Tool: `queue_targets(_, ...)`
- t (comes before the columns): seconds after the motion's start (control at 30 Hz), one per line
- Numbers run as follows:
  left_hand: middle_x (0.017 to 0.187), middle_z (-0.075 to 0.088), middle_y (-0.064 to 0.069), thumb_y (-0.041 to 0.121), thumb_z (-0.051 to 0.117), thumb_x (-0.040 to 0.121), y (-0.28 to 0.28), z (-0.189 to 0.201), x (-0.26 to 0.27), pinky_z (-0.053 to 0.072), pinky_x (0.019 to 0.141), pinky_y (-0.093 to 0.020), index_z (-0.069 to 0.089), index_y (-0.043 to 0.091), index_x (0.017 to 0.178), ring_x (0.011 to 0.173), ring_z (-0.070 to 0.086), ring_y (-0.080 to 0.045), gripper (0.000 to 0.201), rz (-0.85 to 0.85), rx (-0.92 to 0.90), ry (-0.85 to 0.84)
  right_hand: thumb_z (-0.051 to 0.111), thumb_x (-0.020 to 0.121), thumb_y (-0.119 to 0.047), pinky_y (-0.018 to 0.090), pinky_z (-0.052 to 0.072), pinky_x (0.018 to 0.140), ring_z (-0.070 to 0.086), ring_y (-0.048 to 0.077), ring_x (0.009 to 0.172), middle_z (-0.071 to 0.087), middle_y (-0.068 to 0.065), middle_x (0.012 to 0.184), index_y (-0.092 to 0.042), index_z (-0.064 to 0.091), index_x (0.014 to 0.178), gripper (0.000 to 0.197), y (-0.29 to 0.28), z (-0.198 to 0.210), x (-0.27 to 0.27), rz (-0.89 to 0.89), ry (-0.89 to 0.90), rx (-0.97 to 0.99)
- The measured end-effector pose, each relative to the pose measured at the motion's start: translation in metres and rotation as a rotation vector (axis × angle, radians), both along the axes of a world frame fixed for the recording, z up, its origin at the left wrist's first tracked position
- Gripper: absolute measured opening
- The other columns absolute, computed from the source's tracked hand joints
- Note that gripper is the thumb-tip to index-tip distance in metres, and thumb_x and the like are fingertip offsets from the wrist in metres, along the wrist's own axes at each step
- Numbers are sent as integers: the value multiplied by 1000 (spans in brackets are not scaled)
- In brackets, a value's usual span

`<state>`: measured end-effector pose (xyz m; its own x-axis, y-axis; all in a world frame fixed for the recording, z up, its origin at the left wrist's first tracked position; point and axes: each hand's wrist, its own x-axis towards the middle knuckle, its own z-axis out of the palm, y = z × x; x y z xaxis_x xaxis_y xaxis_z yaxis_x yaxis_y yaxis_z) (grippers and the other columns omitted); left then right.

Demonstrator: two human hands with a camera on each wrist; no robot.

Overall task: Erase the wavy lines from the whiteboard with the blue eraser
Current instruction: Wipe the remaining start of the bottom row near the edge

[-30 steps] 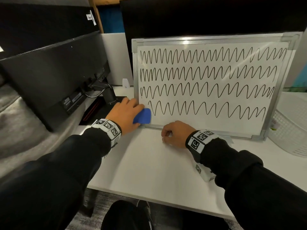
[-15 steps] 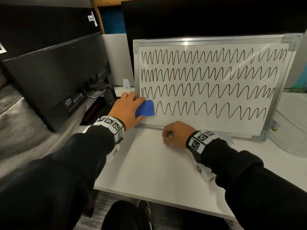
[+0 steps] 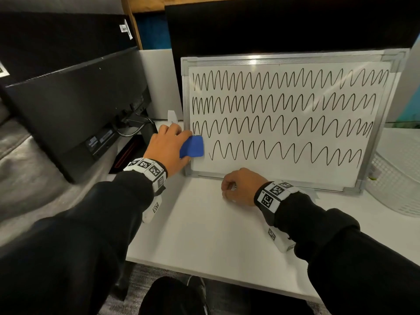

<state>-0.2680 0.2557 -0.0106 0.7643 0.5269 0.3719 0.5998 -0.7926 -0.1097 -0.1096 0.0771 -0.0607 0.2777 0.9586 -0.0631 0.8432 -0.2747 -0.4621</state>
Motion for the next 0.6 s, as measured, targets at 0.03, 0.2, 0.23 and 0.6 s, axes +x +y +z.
queue_targets(0.03,117,49,-1,44,70,78,-2,-1,1,46,88,-41,47,27,131,108,45,-24,61,-4,-7,-7,65,84,-31,24,46,77,60,13,87,65,-9,91,-27,69,90,8,0,0,0,1,-4,-3)
queue_targets(0.2,120,48,-2,42,70,80,-7,-3,5,45,92,-41,46,26,133,111,44,-25,60,-13,-8,-3,64,83,-31,23,46,75,61,13,85,65,-8,90,-26,69,90,9,1,-1,0,-2,-7,2)
queue_targets(0.23,121,48,-2,40,70,80,-8,-3,6,45,92,-41,46,27,134,111,44,-25,60,-22,0,10,65,83,-31,23,46,75,61,13,85,65,-9,90,-26,70,90,9,0,-1,0,-2,-10,1)
queue_targets(0.6,119,49,-2,33,74,76,2,0,-3,44,90,-46,51,27,129,111,43,-28,59,-19,32,42,65,84,-31,23,46,75,61,13,85,65,-8,91,-25,70,93,11,0,0,1,0,2,12)
